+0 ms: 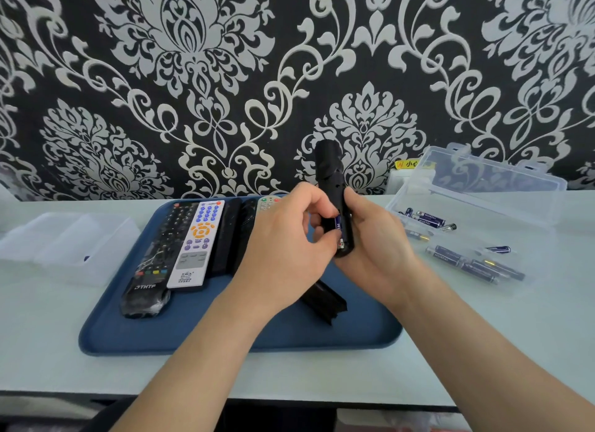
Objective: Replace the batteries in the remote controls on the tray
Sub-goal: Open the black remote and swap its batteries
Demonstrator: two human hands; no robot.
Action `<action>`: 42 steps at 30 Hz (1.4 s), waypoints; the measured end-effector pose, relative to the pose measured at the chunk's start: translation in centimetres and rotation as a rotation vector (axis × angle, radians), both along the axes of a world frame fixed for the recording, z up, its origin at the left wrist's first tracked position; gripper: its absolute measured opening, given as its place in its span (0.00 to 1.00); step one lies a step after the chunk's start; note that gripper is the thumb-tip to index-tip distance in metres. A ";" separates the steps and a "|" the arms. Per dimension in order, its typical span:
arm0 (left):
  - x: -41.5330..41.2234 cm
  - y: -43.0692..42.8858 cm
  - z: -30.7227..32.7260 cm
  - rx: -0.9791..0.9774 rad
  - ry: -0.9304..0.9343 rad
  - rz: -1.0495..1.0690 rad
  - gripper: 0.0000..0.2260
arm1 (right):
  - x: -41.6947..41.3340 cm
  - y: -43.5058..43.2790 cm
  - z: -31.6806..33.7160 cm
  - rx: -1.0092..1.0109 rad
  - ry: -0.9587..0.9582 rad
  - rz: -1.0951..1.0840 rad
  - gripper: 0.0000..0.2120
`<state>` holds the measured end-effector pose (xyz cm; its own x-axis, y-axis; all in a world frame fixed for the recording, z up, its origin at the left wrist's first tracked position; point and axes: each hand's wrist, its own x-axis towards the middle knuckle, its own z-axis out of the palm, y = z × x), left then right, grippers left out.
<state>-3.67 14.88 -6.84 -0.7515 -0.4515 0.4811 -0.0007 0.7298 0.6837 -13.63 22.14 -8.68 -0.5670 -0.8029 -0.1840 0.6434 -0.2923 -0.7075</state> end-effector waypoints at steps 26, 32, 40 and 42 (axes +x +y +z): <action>-1.0 -0.1 -1.6 0.164 0.027 0.082 0.09 | -0.2 1.3 2.5 0.119 0.455 -0.071 0.09; -0.8 -0.3 -1.8 -0.033 -0.001 0.115 0.09 | -0.2 1.2 2.3 0.173 0.430 -0.098 0.08; -1.0 -0.5 -2.6 -0.339 0.027 0.173 0.08 | 0.3 0.6 1.6 0.196 0.511 -0.183 0.09; -1.0 -0.5 -2.7 -0.374 0.034 0.180 0.09 | 0.3 0.5 1.4 0.171 0.526 -0.205 0.07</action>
<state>-4.69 14.34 -9.51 -0.6577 -0.3630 0.6601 -0.1326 0.9183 0.3729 -13.29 22.69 -7.28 -0.7579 -0.6507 0.0469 0.1352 -0.2271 -0.9644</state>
